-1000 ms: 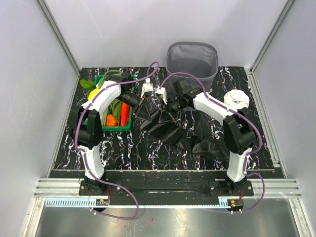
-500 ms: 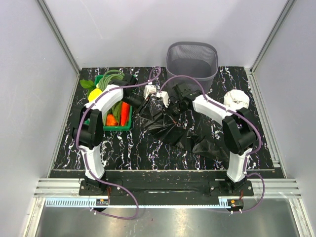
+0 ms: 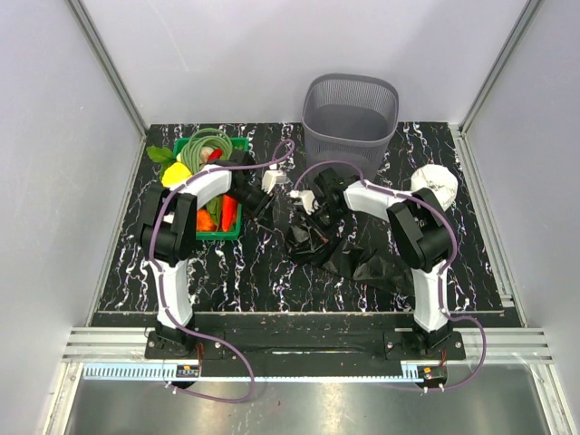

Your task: Put the trash bags into the trash bin

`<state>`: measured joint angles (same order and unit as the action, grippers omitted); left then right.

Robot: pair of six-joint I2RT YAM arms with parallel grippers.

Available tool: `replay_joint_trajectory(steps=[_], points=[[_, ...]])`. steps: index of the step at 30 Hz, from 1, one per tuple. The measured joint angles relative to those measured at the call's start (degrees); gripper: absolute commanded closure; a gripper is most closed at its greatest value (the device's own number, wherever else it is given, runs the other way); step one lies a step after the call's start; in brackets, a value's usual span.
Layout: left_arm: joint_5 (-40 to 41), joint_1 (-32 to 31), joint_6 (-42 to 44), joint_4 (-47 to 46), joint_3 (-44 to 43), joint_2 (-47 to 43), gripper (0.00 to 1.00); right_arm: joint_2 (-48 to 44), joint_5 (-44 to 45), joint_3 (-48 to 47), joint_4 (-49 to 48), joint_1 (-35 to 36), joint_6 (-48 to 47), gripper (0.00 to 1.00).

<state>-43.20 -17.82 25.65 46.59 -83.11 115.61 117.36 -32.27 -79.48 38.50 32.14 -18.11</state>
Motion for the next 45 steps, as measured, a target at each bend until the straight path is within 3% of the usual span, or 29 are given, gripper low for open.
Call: replay_joint_trajectory(steps=[6, 10, 15, 21, 33, 39, 45], points=[[0.48, -0.48, -2.34, -2.23, -0.52, 0.04, 0.67, 0.00, 0.92, 0.11, 0.31, 0.02, 1.11, 1.00], [1.01, -0.96, -4.74, -3.19, -5.62, 1.62, 0.67, -1.27, 3.06, 1.38, 0.33, 0.07, 2.10, 1.00], [2.14, -1.77, -9.99, -6.84, -12.59, 4.46, 0.67, -3.72, 8.24, 3.41, 1.05, 0.07, 2.03, 1.00], [4.81, -2.69, -16.61, -12.39, -12.66, 4.98, 0.67, -5.60, 14.60, 4.46, 5.64, 0.07, -1.81, 1.00], [15.65, -8.61, -11.47, -24.13, 6.54, -4.98, 0.60, -10.95, 25.40, 10.69, 10.38, -2.01, -9.81, 1.00], [21.75, -9.60, -5.86, -30.21, 12.26, -11.45, 0.57, -13.25, 25.22, 12.76, 12.72, -2.56, -12.96, 1.00], [24.11, -13.53, -1.95, -33.51, 13.03, -13.33, 0.45, -16.24, 25.11, 14.75, 14.51, -4.68, -14.84, 1.00]])
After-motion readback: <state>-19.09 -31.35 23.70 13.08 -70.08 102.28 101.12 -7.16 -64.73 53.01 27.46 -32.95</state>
